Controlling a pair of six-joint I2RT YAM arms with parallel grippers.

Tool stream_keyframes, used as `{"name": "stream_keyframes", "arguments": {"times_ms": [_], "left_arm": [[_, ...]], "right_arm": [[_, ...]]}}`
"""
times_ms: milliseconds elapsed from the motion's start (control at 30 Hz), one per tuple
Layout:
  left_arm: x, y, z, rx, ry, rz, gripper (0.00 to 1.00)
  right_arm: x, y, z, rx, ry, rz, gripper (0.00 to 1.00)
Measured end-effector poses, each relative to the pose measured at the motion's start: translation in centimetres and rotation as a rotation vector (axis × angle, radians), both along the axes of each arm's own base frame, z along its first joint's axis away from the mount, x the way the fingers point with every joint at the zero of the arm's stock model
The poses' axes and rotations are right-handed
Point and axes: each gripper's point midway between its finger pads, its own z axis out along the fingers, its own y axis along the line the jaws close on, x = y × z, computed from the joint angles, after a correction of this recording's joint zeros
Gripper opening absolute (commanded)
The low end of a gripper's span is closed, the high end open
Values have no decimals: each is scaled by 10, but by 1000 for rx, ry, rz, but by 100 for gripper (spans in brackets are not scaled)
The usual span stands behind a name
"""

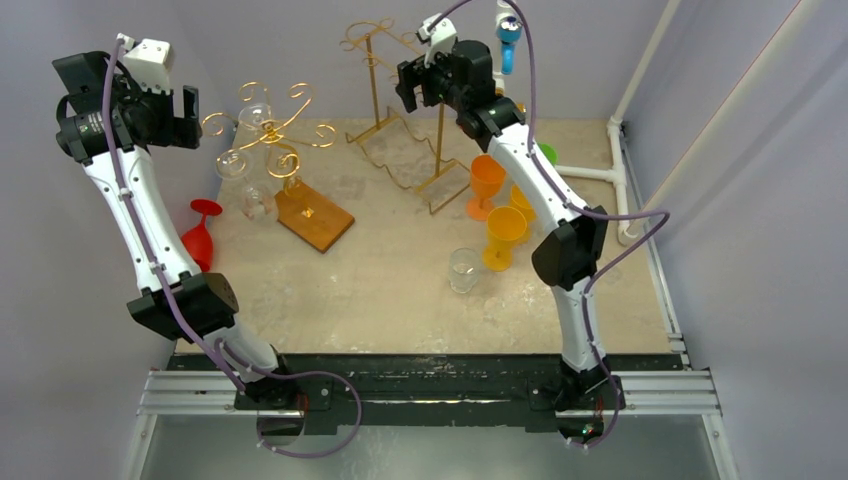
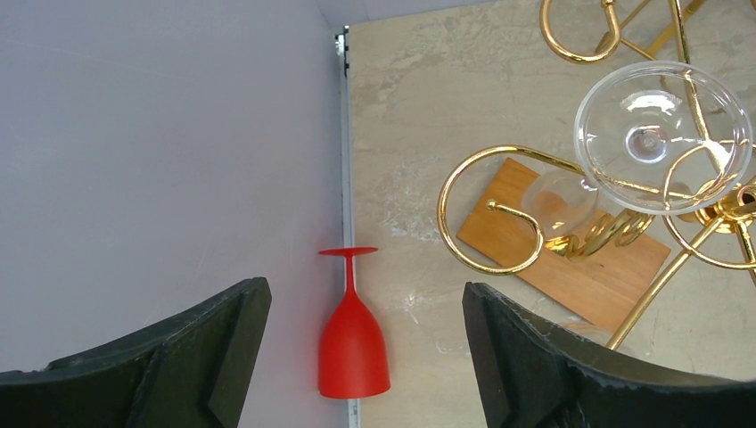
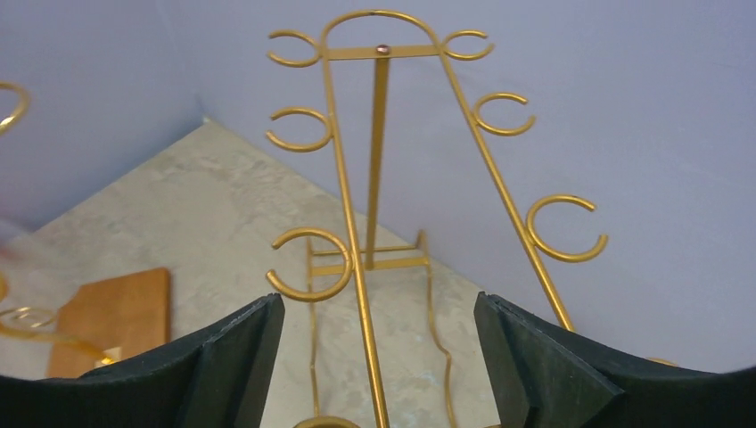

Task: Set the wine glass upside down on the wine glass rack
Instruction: Adjust the wine rack at the center of the board.

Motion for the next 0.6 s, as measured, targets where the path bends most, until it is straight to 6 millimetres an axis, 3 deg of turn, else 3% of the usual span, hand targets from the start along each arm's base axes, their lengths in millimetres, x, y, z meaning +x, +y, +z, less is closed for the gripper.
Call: {"name": "stream_keyframes", "arguments": {"times_ms": [100,200,367,467,600], "left_arm": [[2,0,-4,-10,7,-3,85],[7,0,-10,-29,17,-6,84],[11,1,-17,-50,30,-8,84],[11,3,-16,-48,27,-2,84],[11,4,-16,-41,27,2,84]], "right_arm": [[8,-9,1,-15,-30,-83,91],[2,-7,0,-27,-38,-107,94],[-42,23,16,-25,-54,-74,99],[-79,44,46,2,-96,-44,99],[-120,48,95,80,-145,-15,95]]}}
